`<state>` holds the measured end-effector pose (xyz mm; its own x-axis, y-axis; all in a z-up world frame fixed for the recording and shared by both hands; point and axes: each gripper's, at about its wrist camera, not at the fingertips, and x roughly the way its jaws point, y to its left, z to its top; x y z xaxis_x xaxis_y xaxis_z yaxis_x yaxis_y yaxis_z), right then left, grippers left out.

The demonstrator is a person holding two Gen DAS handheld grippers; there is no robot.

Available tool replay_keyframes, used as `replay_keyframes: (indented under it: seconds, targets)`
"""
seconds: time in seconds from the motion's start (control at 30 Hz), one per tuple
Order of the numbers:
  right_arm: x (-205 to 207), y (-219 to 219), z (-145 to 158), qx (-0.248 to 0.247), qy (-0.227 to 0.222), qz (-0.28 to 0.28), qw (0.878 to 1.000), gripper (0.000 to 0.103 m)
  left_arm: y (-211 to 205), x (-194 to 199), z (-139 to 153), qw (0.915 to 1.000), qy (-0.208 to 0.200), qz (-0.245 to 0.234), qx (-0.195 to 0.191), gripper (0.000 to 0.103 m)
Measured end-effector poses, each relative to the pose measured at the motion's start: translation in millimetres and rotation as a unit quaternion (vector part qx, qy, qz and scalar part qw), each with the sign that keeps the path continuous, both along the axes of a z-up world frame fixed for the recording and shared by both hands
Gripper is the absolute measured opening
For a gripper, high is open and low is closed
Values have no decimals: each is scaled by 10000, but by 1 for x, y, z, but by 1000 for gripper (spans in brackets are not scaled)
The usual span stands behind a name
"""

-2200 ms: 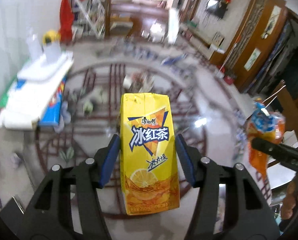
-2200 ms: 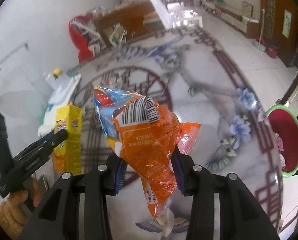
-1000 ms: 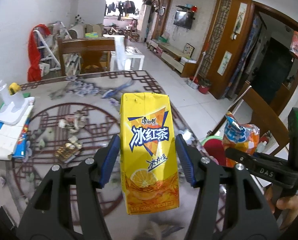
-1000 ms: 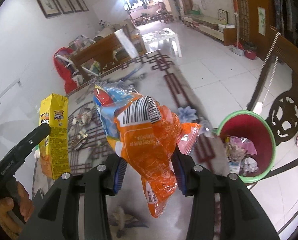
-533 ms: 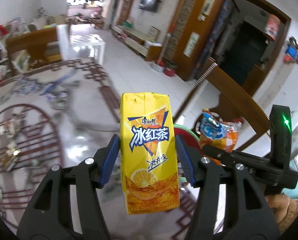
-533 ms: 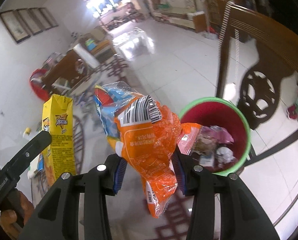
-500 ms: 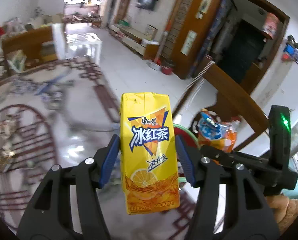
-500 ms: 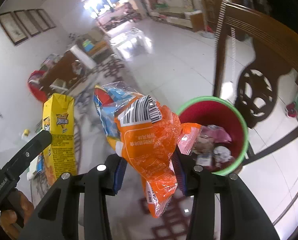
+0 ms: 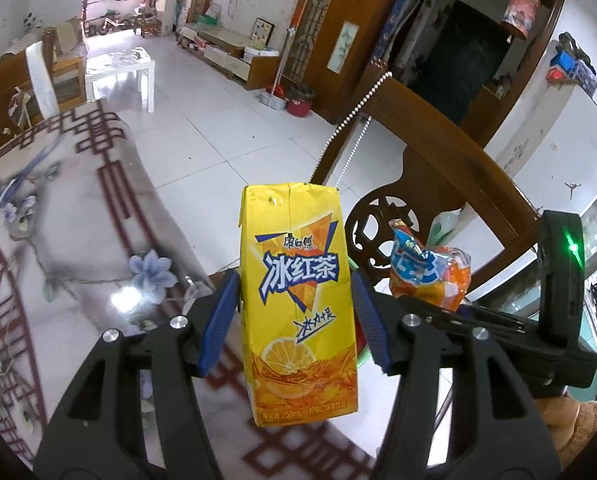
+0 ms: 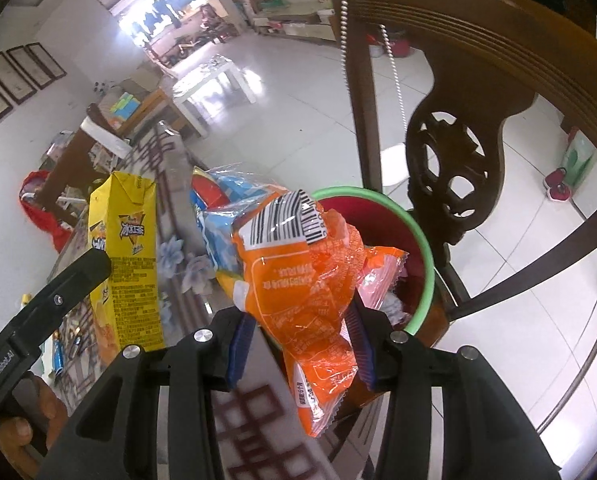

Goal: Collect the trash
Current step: 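Open both grippers to drop the carton and bag into the bucket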

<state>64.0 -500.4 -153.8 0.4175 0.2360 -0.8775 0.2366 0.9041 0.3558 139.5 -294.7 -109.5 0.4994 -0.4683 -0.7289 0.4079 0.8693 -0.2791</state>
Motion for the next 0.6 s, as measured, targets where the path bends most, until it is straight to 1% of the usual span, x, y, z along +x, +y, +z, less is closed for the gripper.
replay_keyframes:
  seconds: [0.17,0.23,0.27,0.3,0.33,0.37,0.4,0.5,0.6]
  targets:
    - [10,-10,-11,57,125,-65,9999,43,-14,11,-7,9999,102,-92,77,55]
    - [14,-12,-14,67,150,-50,9999,45,-19,15,-9,9998,141,-140,79,55]
    - [17,-13,-15,76,147,-27,9999,47,-21,17,-9,9998,140,-158,57,57]
    - [19,-14,-16,79,148,-4,9999,54,-22,18,-9,9998,127,-166,41,61]
    - [22,-14,-17,74,148,1,9999,59,-23,18,-9,9998,88,-170,15,73]
    - [24,-15,-17,46,118,-26,9999,68,-23,18,-8,9999,42,-163,-6,78]
    - [26,-16,-17,30,89,-49,9999,72,-23,17,-6,9999,-16,-159,-38,79]
    - [30,-16,-18,-23,72,-101,9999,72,-22,18,-4,9998,-68,-177,23,80]
    - [32,-16,-19,74,93,-192,9997,73,-13,18,-2,9999,-103,-97,59,82]
